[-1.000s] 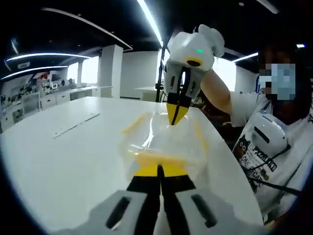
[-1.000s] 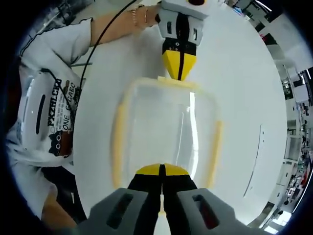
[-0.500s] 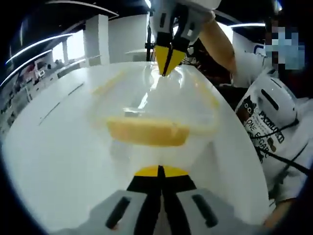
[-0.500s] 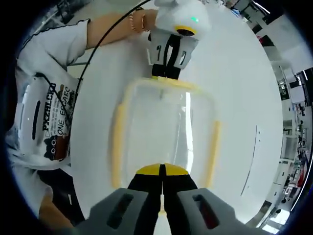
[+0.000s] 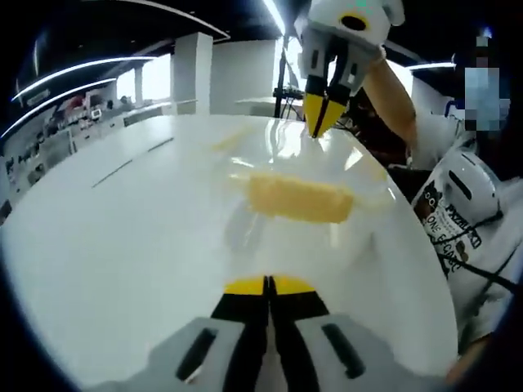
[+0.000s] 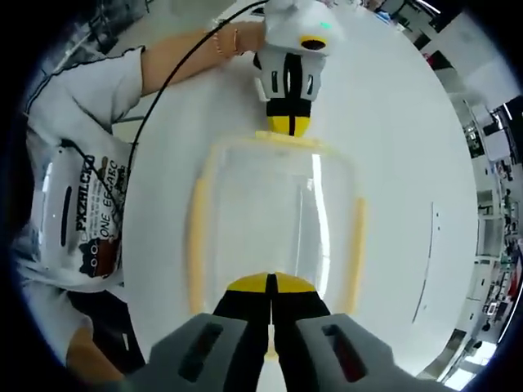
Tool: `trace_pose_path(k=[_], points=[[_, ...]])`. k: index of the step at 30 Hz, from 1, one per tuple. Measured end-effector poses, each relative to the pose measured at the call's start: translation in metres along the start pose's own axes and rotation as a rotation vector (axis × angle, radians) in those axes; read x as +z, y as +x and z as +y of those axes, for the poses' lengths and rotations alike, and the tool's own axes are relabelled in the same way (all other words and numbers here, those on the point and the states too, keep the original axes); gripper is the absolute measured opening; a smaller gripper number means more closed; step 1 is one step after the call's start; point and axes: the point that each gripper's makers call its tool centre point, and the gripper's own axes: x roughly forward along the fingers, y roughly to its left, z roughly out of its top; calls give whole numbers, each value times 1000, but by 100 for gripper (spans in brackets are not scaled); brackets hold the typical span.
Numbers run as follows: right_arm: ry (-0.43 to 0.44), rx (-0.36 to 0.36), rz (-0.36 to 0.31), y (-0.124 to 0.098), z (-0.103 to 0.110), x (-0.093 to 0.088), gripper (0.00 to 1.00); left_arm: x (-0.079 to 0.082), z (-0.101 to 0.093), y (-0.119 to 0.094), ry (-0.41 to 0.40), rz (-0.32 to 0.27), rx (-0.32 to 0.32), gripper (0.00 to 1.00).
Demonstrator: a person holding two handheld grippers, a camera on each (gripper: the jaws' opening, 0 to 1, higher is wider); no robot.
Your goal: Snap each plastic latch of the storage box into its locked position after aligning the lid with the box until every specified latch is closed and the lid sits flush.
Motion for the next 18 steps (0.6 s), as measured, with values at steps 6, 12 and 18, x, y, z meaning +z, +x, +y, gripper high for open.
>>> trace_pose_path(k=[6, 12, 18], points=[[4, -4, 9, -2, 0, -3, 0, 12, 8, -12, -4, -64, 55, 0], [-9, -11, 27, -4, -1, -7, 0, 41, -4, -17, 14, -173, 37, 0], [-16, -8, 34, -6, 0, -10, 0, 65, -19, -30, 16, -250, 12, 0]])
